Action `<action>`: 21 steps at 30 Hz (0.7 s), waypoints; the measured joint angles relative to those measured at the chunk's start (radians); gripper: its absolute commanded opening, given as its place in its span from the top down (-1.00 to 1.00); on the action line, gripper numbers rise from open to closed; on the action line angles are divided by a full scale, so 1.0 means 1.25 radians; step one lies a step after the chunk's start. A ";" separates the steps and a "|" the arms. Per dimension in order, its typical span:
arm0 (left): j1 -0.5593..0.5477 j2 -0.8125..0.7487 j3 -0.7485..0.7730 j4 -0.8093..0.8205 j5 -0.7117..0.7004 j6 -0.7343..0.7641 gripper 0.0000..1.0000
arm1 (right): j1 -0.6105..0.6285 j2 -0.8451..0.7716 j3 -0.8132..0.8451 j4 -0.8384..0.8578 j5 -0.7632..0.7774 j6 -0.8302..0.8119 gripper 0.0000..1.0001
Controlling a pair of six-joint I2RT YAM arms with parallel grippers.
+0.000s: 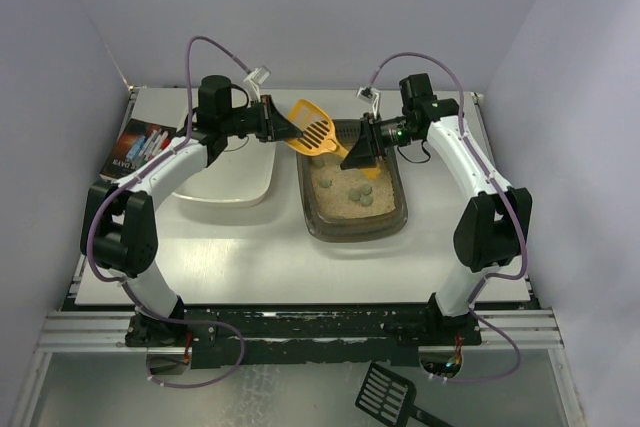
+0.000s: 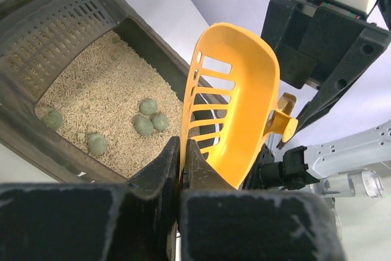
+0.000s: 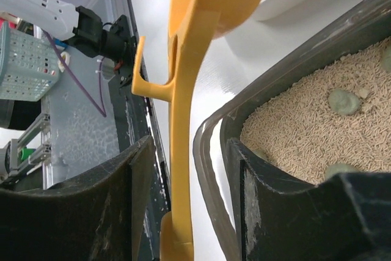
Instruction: Clean the litter box
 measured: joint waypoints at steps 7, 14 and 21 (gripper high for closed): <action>0.005 0.000 0.000 0.013 -0.003 -0.012 0.86 | 0.000 0.000 -0.027 0.000 0.001 -0.002 0.31; 0.009 0.000 0.000 0.027 -0.010 -0.024 0.85 | 0.000 0.000 -0.028 0.000 0.001 -0.004 1.00; 0.010 0.000 -0.002 0.029 -0.020 -0.025 -0.20 | 0.004 0.000 -0.013 -0.016 0.040 0.002 1.00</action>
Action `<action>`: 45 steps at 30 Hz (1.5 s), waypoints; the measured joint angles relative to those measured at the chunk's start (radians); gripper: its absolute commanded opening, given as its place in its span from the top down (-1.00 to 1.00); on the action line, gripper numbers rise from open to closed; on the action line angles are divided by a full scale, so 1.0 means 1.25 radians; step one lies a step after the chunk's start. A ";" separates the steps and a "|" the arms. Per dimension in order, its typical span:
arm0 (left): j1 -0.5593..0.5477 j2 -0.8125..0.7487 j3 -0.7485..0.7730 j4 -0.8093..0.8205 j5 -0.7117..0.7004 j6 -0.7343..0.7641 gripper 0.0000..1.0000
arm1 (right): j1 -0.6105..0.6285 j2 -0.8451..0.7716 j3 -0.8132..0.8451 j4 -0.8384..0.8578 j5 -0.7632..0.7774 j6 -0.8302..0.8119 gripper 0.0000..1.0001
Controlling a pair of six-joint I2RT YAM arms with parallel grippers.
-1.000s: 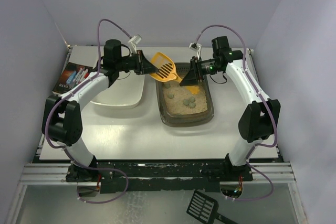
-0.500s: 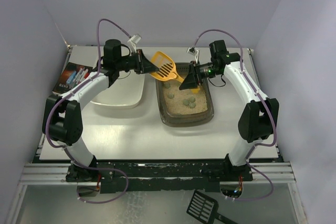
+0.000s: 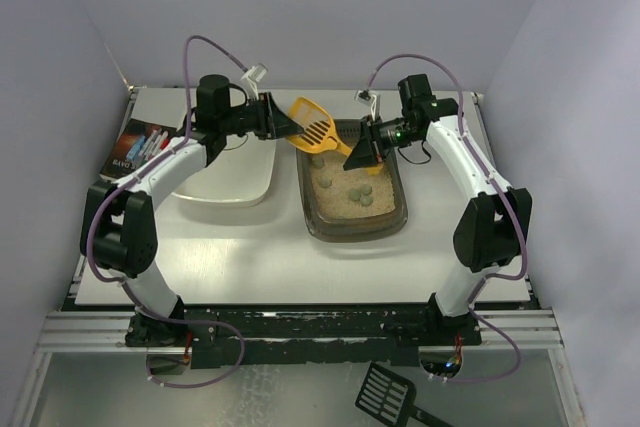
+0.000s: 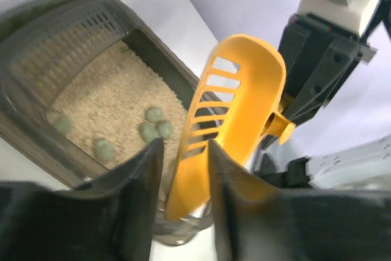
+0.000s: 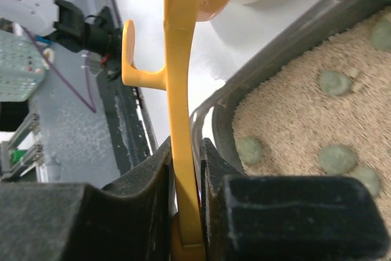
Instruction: Clean the litter box
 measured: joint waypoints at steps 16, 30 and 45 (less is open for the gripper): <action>0.151 -0.172 0.052 -0.140 -0.016 0.064 -0.46 | 0.002 -0.130 0.005 -0.241 0.430 -0.038 1.00; 0.008 -0.166 -0.030 -0.316 -0.261 0.155 -0.46 | 0.022 0.063 0.099 -0.284 0.707 -0.017 1.00; -0.163 -0.110 -0.052 -0.446 -0.557 0.091 -0.49 | 0.133 0.192 0.179 -0.260 0.853 0.004 1.00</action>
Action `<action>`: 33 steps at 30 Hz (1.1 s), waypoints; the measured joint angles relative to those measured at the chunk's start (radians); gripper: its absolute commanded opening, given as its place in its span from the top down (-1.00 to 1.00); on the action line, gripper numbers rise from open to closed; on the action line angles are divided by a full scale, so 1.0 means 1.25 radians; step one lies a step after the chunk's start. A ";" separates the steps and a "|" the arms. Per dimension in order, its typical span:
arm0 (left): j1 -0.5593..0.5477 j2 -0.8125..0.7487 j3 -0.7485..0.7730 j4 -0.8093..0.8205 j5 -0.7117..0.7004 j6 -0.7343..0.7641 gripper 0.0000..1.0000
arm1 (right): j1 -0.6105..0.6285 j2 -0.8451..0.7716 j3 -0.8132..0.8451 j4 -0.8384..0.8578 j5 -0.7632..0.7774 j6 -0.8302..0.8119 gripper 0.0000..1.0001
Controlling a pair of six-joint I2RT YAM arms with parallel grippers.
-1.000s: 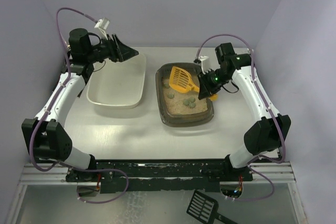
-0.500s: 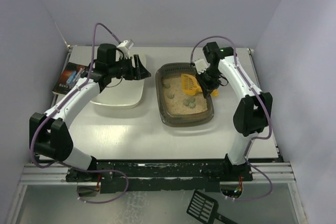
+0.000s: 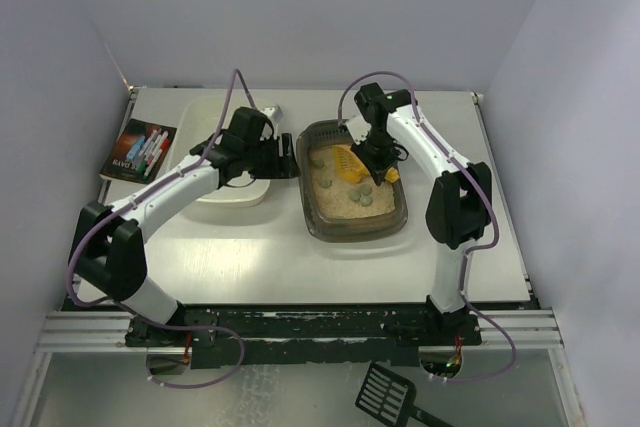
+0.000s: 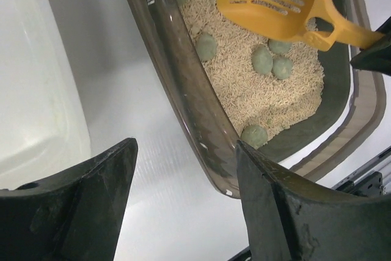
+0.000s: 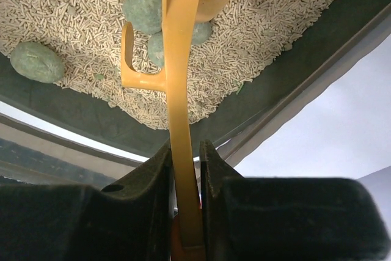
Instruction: Clean the litter box
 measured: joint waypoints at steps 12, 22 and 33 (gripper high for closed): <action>-0.020 0.074 -0.057 0.039 -0.052 -0.099 -0.36 | 0.002 0.059 0.016 -0.009 -0.107 0.013 1.00; -0.034 0.115 -0.057 0.080 -0.052 -0.129 -0.32 | 0.001 0.062 -0.006 -0.011 -0.184 0.014 1.00; -0.045 0.176 -0.024 0.102 -0.052 -0.132 -0.30 | -0.029 0.062 -0.042 -0.019 -0.249 0.014 1.00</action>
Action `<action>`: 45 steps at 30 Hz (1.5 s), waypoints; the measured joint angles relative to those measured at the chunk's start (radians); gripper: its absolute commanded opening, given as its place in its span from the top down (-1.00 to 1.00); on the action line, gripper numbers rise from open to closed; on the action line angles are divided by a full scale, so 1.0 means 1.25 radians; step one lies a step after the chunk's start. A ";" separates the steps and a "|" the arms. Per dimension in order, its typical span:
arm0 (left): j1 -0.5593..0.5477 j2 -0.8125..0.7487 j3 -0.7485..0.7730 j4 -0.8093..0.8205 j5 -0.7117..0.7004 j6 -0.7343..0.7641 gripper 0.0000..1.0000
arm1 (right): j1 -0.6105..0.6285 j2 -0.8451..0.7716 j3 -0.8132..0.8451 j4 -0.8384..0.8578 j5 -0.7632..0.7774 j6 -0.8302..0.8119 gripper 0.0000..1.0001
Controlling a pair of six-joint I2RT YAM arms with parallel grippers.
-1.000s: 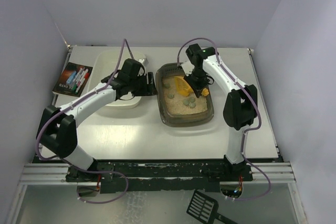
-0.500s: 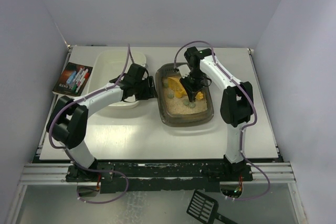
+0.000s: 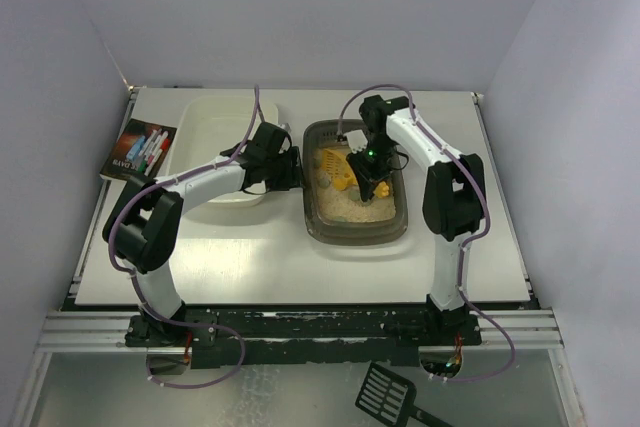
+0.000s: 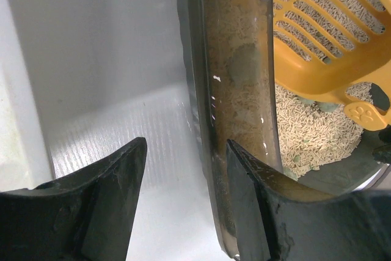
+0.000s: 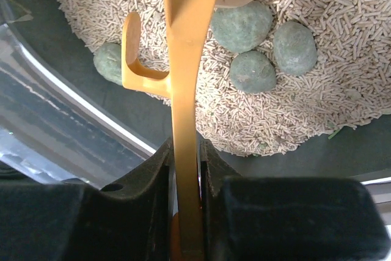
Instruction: Clean the litter box
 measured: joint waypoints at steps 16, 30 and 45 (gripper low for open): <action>-0.001 0.010 0.018 0.012 -0.015 0.004 -0.28 | -0.071 0.043 -0.015 -0.023 -0.185 0.010 1.00; -0.001 0.010 0.018 0.023 -0.027 0.011 -0.26 | -0.049 0.094 -0.015 -0.037 -0.251 0.015 1.00; 0.069 0.009 0.015 0.063 -0.031 0.015 -0.26 | -0.157 0.095 -0.004 -0.042 -0.400 0.028 1.00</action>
